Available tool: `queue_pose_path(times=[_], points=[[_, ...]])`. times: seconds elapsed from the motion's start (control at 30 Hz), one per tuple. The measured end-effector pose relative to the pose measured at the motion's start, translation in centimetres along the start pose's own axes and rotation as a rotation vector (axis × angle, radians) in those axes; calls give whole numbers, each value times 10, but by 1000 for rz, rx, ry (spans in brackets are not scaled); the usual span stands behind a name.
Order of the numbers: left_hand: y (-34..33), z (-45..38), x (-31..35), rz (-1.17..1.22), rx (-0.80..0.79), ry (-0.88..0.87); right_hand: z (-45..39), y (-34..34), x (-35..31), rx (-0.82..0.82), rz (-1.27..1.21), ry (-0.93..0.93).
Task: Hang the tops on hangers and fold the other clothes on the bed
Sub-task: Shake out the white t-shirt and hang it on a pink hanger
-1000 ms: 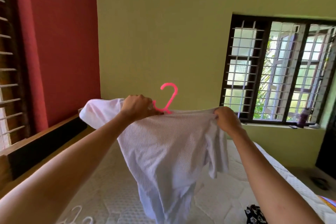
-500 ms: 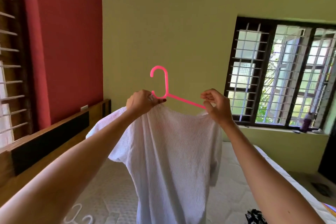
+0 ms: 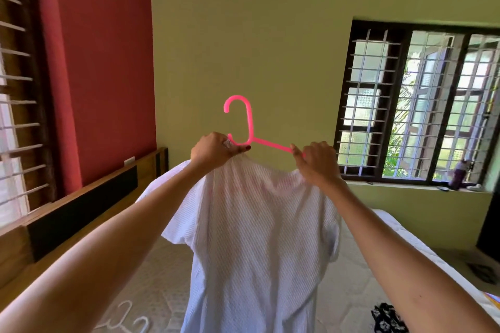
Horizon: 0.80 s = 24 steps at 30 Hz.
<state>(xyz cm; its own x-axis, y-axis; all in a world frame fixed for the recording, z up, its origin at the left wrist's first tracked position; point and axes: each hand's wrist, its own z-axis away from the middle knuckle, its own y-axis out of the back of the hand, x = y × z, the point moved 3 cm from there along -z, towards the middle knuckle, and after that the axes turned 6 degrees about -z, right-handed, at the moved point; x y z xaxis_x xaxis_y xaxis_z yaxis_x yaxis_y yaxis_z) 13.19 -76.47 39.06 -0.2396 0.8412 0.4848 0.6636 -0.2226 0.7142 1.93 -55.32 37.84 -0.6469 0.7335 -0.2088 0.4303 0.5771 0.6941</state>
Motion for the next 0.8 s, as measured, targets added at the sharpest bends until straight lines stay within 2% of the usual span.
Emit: queue_pose_path(times=[0.07,0.13,0.2,0.33,0.43,0.57,0.63,0.7,0.77,0.8], points=[[-2,3,9,-71,1,-42,3,-8,-24,-51,-141,53],[-4,6,12,-122,9,-71,1,-17,-37,-99,-317,-5],[0,8,8,-133,-11,-109,-5,-21,-39,-110,-378,-29],[12,6,-22,-202,-207,-219,-13,-17,-38,-113,-403,1],[20,8,-45,-197,-391,-176,-17,-20,-48,-177,-412,85],[33,18,-61,-224,-477,-61,-22,-30,-57,-215,-379,123],[43,24,-74,-188,-493,75,-26,-36,-55,-227,-407,122],[54,28,-88,-250,-519,110,-29,-42,-57,-258,-481,147],[65,37,-96,-364,-540,86,-31,-48,-65,-259,-573,169],[72,45,-95,-385,-499,55,-31,-49,-73,-261,-607,181]])
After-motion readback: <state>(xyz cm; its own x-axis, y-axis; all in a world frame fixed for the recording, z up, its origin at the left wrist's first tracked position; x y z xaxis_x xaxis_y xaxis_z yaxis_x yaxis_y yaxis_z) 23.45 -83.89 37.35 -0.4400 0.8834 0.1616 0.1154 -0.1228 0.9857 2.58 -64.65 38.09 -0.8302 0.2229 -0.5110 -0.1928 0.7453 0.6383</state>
